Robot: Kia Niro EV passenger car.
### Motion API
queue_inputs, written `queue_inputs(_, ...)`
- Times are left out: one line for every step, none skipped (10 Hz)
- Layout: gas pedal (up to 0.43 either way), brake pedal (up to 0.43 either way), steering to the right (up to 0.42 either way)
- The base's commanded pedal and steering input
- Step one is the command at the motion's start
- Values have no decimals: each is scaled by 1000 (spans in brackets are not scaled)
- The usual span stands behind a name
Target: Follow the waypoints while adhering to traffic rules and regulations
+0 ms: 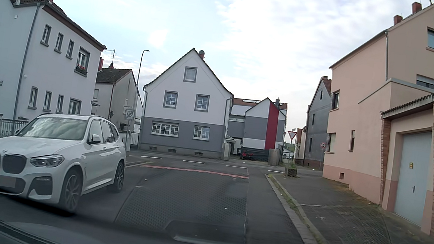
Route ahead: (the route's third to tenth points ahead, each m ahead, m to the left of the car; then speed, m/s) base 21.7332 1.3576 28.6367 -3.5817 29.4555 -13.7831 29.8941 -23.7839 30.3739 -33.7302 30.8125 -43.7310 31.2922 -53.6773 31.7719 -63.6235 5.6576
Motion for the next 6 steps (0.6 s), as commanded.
queue_inputs(0,0,11)
queue_inputs(0,0,11)
queue_inputs(0,0,12)
queue_inputs(0,0,14)
queue_inputs(0,0,15)
queue_inputs(0,0,14)
